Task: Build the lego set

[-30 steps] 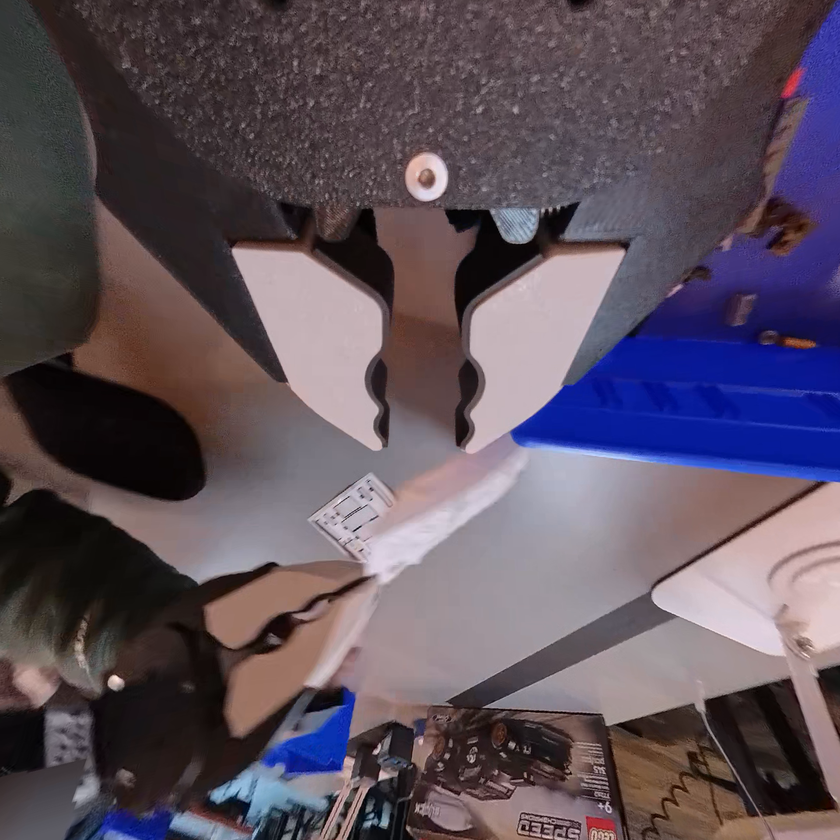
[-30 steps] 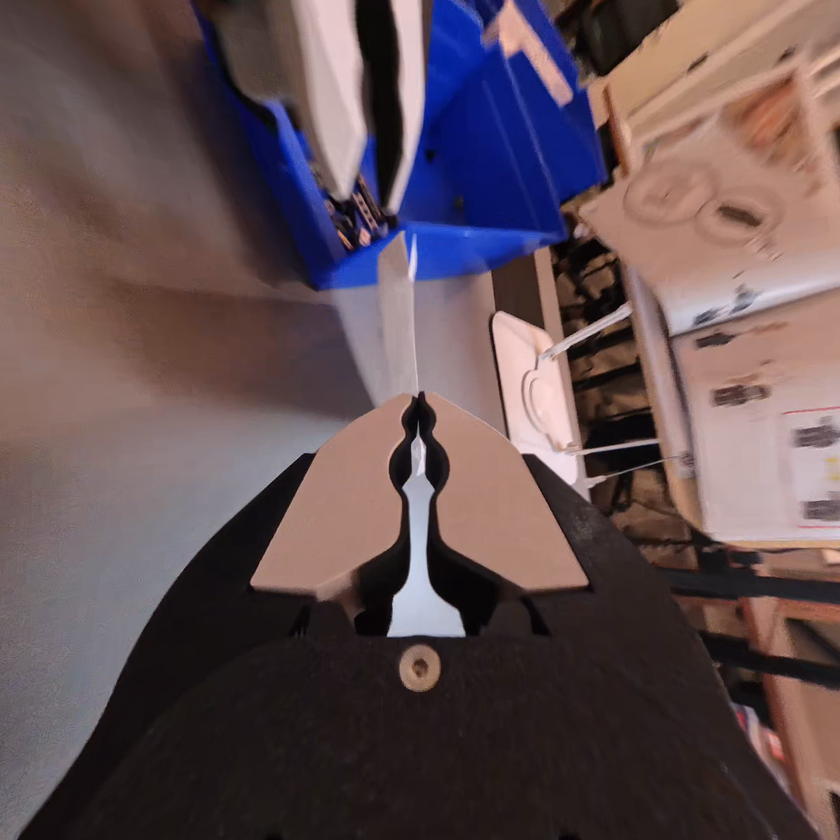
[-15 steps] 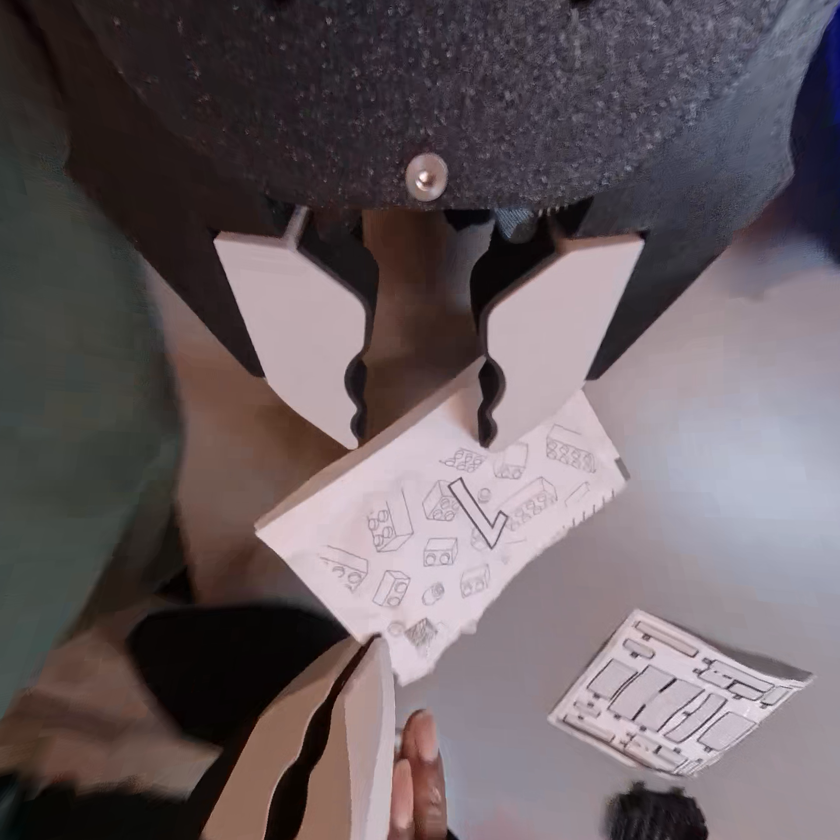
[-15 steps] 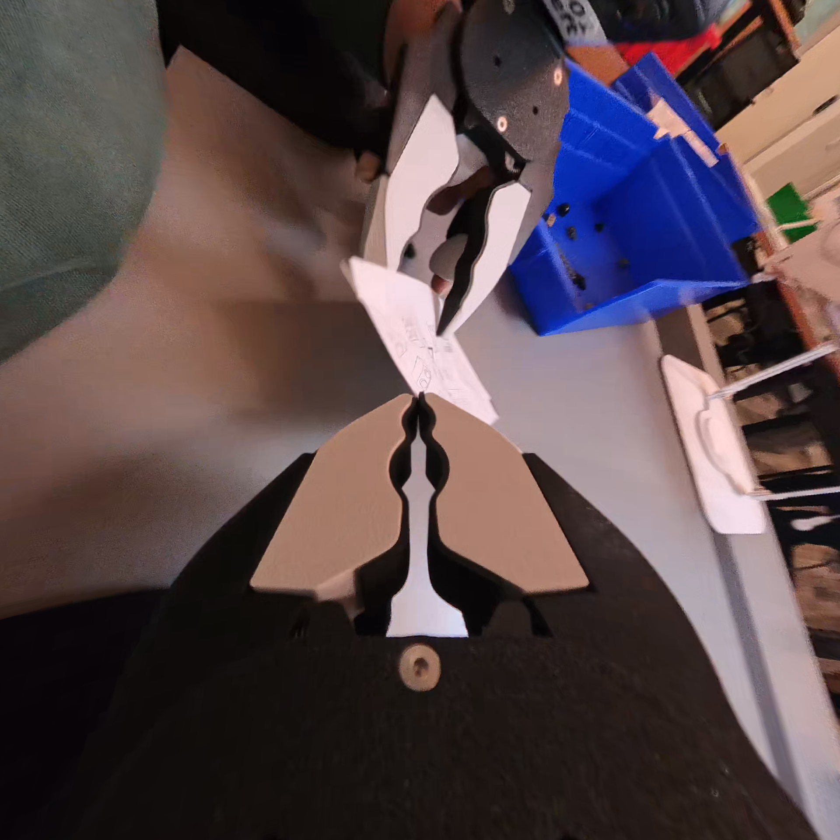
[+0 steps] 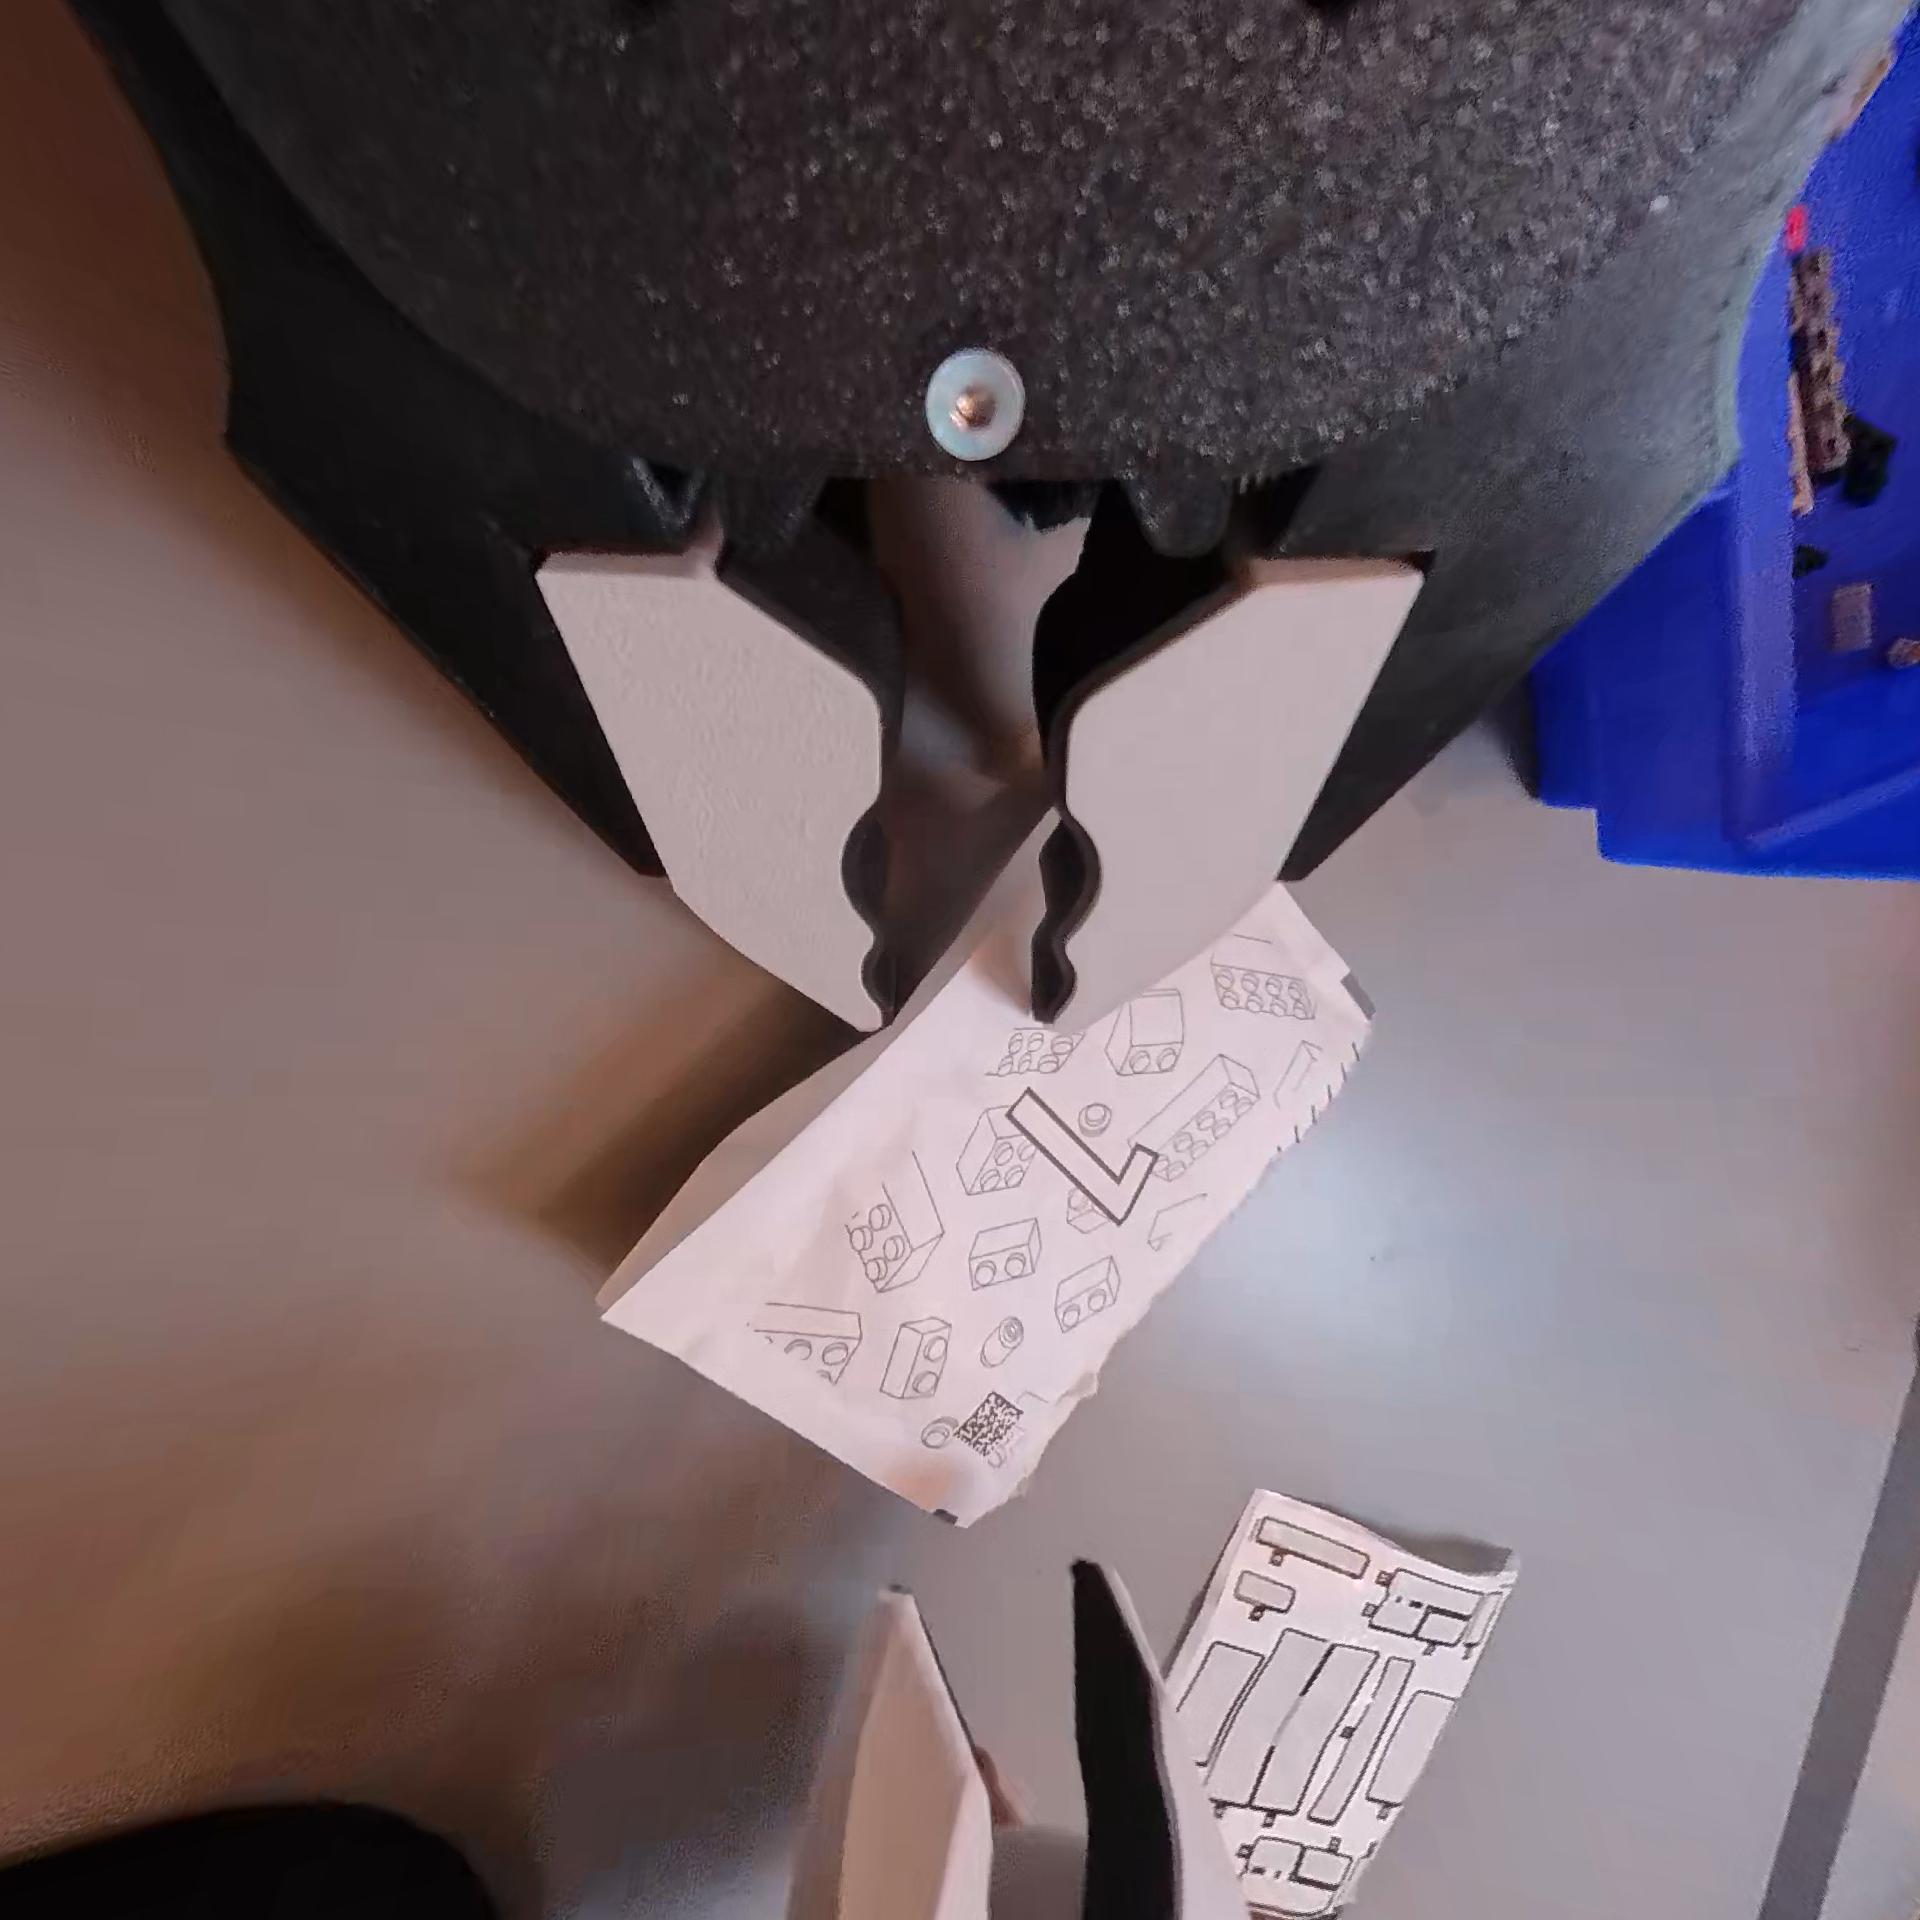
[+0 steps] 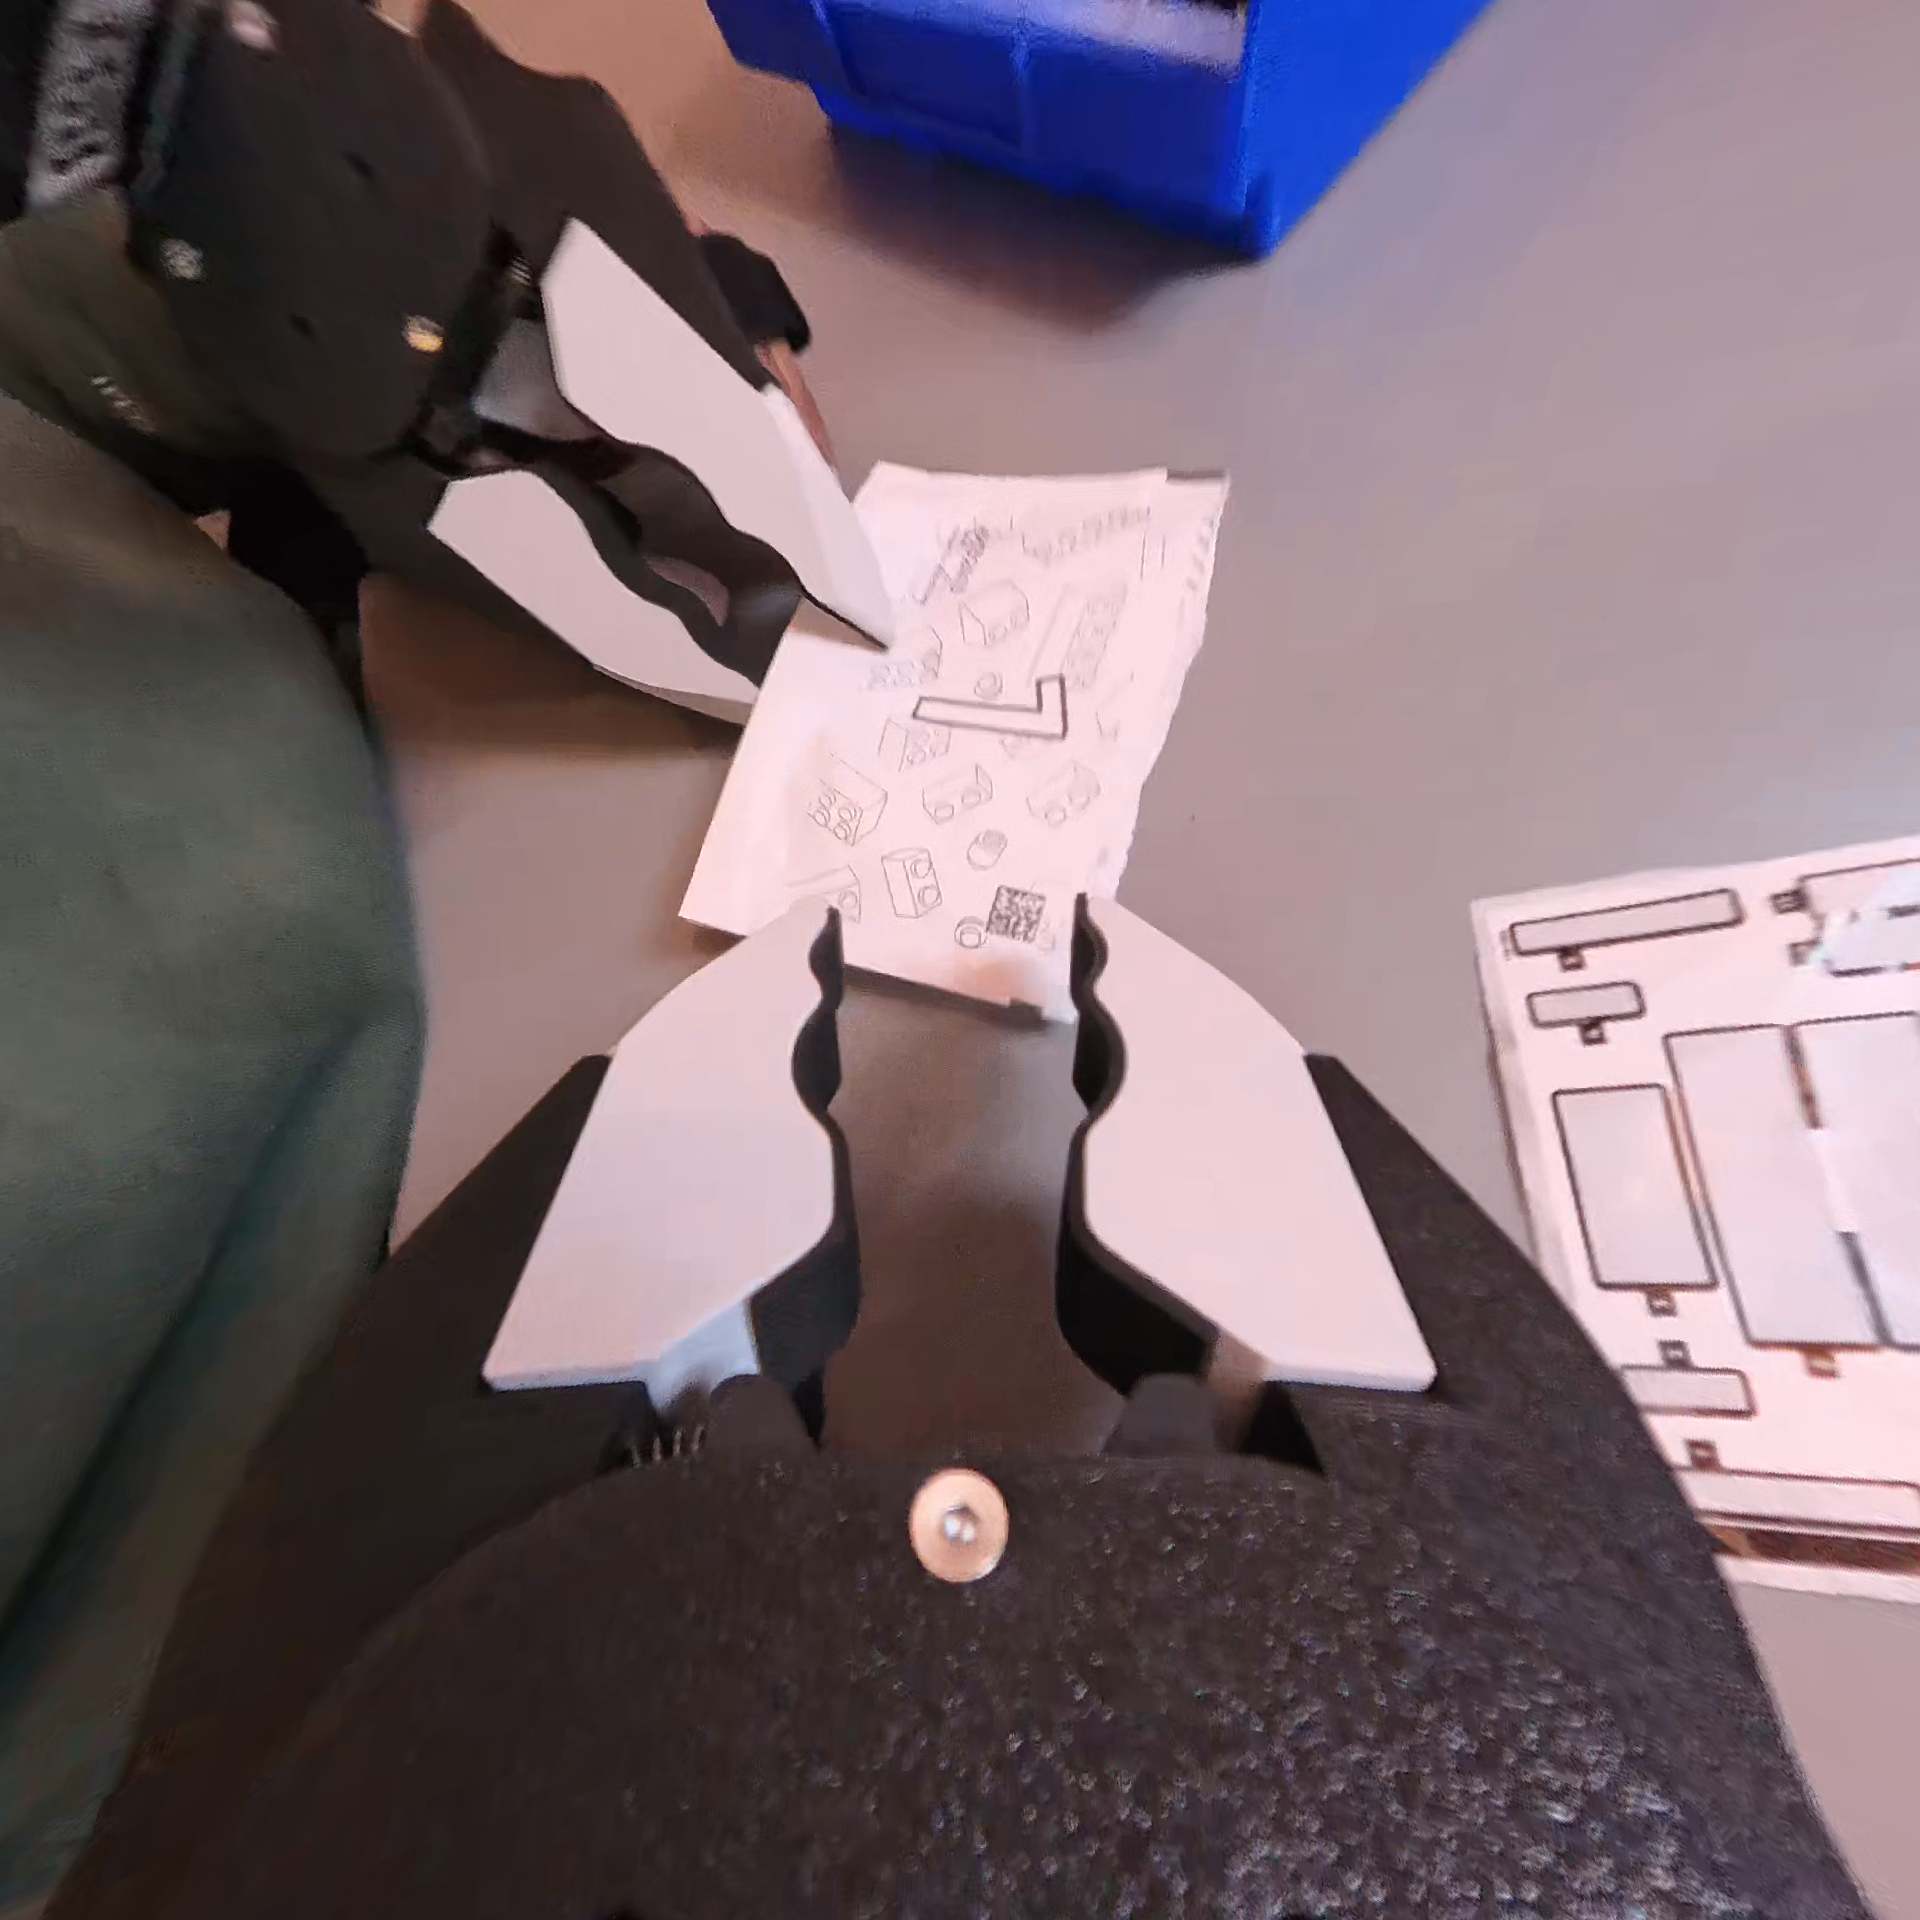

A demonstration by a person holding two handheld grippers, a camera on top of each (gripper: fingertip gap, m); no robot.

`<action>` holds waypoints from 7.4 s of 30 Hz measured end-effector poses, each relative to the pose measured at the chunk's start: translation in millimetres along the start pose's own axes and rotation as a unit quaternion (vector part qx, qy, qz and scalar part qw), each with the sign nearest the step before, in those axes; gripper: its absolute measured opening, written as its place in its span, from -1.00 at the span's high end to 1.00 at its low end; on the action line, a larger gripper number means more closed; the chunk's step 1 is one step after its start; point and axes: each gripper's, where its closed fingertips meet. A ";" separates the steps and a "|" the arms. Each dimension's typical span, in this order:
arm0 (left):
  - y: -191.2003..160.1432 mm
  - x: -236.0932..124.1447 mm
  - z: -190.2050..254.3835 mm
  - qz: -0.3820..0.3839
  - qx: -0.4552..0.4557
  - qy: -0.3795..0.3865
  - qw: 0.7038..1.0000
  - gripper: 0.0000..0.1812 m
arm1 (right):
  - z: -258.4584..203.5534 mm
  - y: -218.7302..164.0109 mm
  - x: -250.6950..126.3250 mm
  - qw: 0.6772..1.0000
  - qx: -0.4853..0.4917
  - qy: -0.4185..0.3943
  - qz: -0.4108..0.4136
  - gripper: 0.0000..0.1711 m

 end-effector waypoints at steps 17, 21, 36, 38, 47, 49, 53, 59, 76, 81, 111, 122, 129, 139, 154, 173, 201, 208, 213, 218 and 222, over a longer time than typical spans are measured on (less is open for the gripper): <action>-1.0 -2.0 1.7 0.036 -0.036 0.022 0.998 0.73 | 17.1 -5.5 24.5 0.997 0.026 -0.003 -0.073 0.75; -0.6 -1.8 2.1 0.035 -0.030 0.027 0.999 0.74 | 14.8 -13.8 26.1 0.995 0.035 0.004 -0.097 0.60; 28.2 -45.4 -31.7 0.190 -0.211 -0.065 0.957 0.60 | 0.6 39.5 -3.6 0.970 -0.238 -0.034 0.029 0.96; 33.1 -59.7 -47.6 0.225 -0.247 -0.093 0.938 0.55 | -7.4 46.1 -16.0 0.952 -0.301 -0.053 0.033 0.96; 23.3 -38.6 -22.7 0.147 -0.086 -0.151 0.974 1.00 | -8.9 33.6 -20.0 0.908 -0.401 -0.121 -0.001 0.96; 21.3 -33.0 -22.8 0.146 -0.074 -0.130 0.978 1.00 | -6.6 27.5 -18.5 0.918 -0.377 -0.122 -0.003 0.91; 17.7 -31.0 -20.9 0.139 -0.071 -0.114 0.981 1.00 | -15.9 33.4 -26.3 0.943 -0.317 -0.098 0.020 0.78; 23.8 -36.0 -22.5 0.157 -0.064 -0.093 0.981 1.00 | -15.4 42.8 -27.0 0.946 -0.302 -0.118 -0.014 0.71; 22.8 -39.7 -23.3 0.158 -0.049 -0.064 0.984 1.00 | -22.7 46.2 -21.3 0.940 -0.328 -0.091 -0.025 0.92; 23.4 -39.5 -20.3 0.160 -0.034 -0.062 0.985 1.00 | -24.6 43.8 -17.1 0.937 -0.334 -0.092 -0.041 0.89; 16.7 -25.2 21.0 0.128 0.057 -0.098 0.985 0.88 | -35.1 21.6 11.5 0.881 -0.425 -0.102 -0.181 1.00; 14.8 -18.3 -20.3 0.117 0.040 0.024 0.992 1.00 | -47.4 7.4 22.9 0.886 -0.420 -0.105 -0.170 1.00; 18.5 -18.7 -13.2 0.115 0.081 0.032 0.989 1.00 | -52.0 6.9 20.0 0.929 -0.320 -0.052 -0.178 0.92; 13.6 -17.7 -4.6 0.105 0.076 0.002 0.992 1.00 | -65.2 48.0 -1.3 0.996 -0.055 0.053 -0.056 0.79; 16.6 -22.7 3.7 0.127 0.019 -0.065 0.990 1.00 | -8.1 25.4 0.2 0.931 -0.254 -0.163 -0.206 1.00; 19.1 -27.3 -6.0 0.154 -0.052 -0.090 0.983 1.00 | -11.5 20.2 55.4 0.797 -0.535 -0.110 -0.259 0.63; 12.5 -33.4 -15.8 0.154 -0.055 -0.093 0.982 1.00 | -5.7 29.6 54.4 0.827 -0.486 -0.091 -0.268 0.72; 7.8 -28.1 -15.5 0.141 -0.062 -0.097 0.983 1.00 | -15.5 31.2 60.2 0.839 -0.474 -0.081 -0.254 0.48; 7.3 -30.7 -20.6 0.148 -0.069 -0.094 0.982 1.00 | -19.2 46.8 48.4 0.881 -0.419 -0.070 -0.205 0.33; -3.6 -27.3 -28.1 0.127 -0.081 -0.085 0.985 1.00 | -19.5 74.8 15.4 0.938 -0.328 -0.075 -0.086 0.10; -5.9 -26.8 -31.0 0.124 -0.096 -0.090 0.983 1.00 | -3.4 75.5 -18.7 0.960 -0.262 -0.096 0.006 0.16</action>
Point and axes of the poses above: each gripper's, where its closed fingertips meet, x out along the fingers, y out of its top, z = x × y across the jaws, and after that the axes turned 5 degrees about -x, right-handed
